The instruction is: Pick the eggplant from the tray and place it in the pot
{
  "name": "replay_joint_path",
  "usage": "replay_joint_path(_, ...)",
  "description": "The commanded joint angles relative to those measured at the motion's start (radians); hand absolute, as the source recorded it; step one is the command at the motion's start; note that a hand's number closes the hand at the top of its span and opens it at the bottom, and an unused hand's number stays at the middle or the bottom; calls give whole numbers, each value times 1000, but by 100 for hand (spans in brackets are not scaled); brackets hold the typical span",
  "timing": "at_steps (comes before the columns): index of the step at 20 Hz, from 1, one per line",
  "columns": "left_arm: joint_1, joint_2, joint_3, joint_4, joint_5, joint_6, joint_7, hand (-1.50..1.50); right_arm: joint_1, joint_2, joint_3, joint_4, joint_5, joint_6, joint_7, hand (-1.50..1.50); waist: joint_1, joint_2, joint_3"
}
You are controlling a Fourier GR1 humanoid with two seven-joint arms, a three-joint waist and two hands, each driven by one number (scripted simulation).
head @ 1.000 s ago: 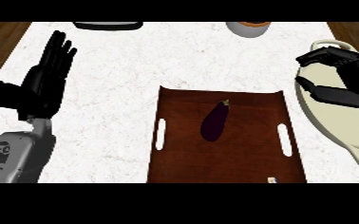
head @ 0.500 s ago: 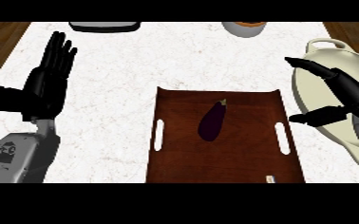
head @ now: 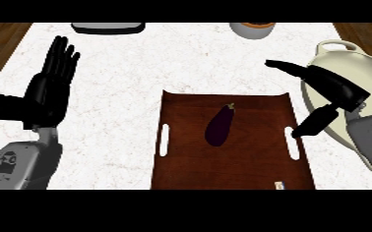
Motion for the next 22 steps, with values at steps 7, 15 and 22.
replay_joint_path(7, -10, -22, 28, 14, -34, -6, -13, 0, 10, 136, 100, -78, 106, 81, 278, -150, -5, 2, 1)
replay_joint_path(15, -6, -41, 61, 21, -44, -51, -12, 0, 40, 244, 93, -8, 200, 94, 269, -150, -2, 3, 1)
replay_joint_path(22, -8, -64, 80, 46, -67, -74, -27, 0, 8, 313, 78, 51, 297, 66, 173, -150, -1, 3, 1)
